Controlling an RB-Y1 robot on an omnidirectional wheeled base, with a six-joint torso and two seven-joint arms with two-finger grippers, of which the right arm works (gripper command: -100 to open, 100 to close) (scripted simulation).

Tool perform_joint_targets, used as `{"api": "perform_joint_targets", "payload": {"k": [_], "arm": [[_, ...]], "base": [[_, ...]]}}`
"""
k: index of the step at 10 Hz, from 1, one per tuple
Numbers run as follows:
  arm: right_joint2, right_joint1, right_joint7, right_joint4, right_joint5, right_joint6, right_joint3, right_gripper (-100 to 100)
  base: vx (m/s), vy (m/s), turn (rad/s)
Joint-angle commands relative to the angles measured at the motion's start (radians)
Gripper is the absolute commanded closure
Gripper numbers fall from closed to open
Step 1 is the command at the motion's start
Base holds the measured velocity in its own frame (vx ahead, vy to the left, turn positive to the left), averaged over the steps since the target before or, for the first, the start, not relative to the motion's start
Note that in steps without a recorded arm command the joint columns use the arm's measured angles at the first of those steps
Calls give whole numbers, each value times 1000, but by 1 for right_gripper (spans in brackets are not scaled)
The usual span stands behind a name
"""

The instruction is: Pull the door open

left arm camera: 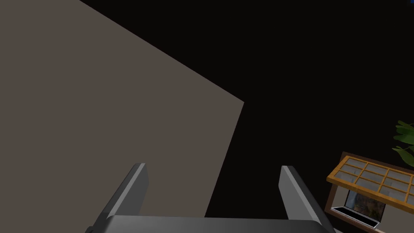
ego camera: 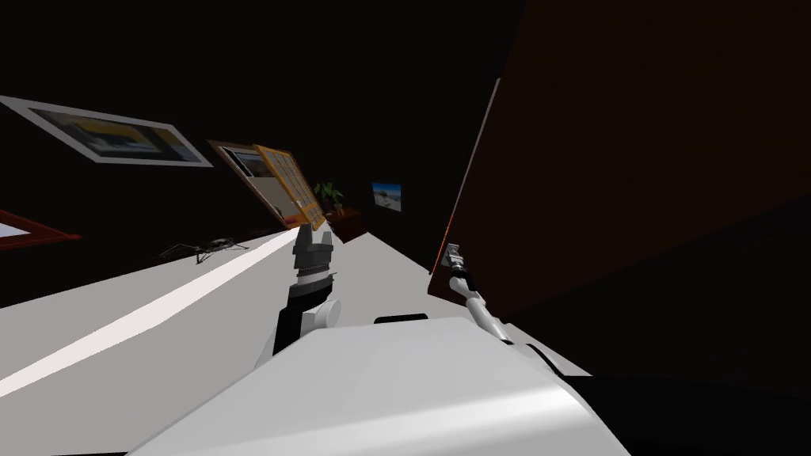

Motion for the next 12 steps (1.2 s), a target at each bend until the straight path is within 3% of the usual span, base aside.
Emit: {"api": "perform_joint_targets", "payload": {"k": [1,10,11,12], "arm": [[-12,7,-15,-10,2,-2,18,100],[-71,38,-87,-57,9,-10,104,100],[-67,37,-81,-52,8,-7,99,100],[-73,54,-92,-78,17,-5,134,100]], "base": [[-164,-25,130],[-206,-45,102],[-84,-12,30],[-83,0,-106]]}}
